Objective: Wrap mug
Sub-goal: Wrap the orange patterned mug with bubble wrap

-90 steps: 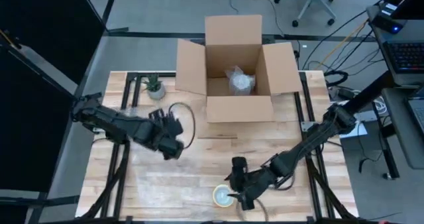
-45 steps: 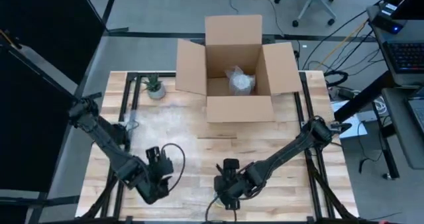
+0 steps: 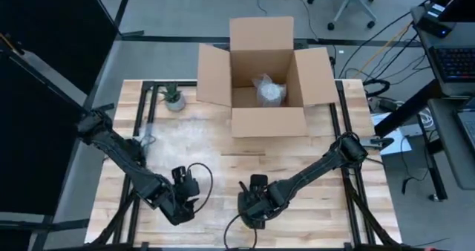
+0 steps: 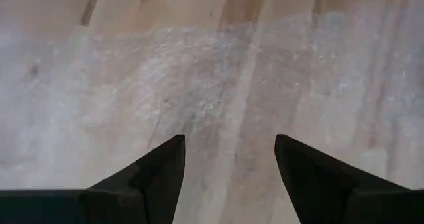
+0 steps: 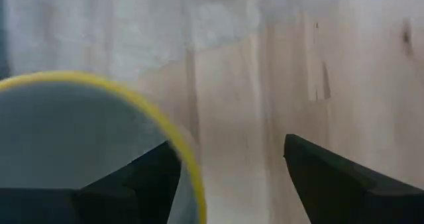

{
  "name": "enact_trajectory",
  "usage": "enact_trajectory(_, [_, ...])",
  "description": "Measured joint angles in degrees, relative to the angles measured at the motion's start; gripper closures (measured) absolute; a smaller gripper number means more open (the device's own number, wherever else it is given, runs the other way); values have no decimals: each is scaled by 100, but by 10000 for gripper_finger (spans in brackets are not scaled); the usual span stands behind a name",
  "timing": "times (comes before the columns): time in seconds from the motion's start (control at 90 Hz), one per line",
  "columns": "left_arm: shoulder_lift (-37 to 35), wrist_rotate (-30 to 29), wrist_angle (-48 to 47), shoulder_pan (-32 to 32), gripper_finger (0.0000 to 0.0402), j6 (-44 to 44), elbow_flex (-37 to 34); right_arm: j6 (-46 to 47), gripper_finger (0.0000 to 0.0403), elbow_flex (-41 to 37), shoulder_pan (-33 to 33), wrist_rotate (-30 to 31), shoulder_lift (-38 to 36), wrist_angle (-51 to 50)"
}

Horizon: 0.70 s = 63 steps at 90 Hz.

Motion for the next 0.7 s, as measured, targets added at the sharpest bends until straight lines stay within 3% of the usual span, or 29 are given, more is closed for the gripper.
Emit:
enact_trajectory(0.133, [43,-2,164,77,180,37,-144,57,201,14,-30,-179,122,-320])
enact_trajectory(0.389, [208,11,378,224,180,508,-145,-182,381,13,-20,-229,131,-677])
enact_trajectory(0.7, [761,313,759,401,180,803,-145,-360,392,-41,28,19,-160,-1496])
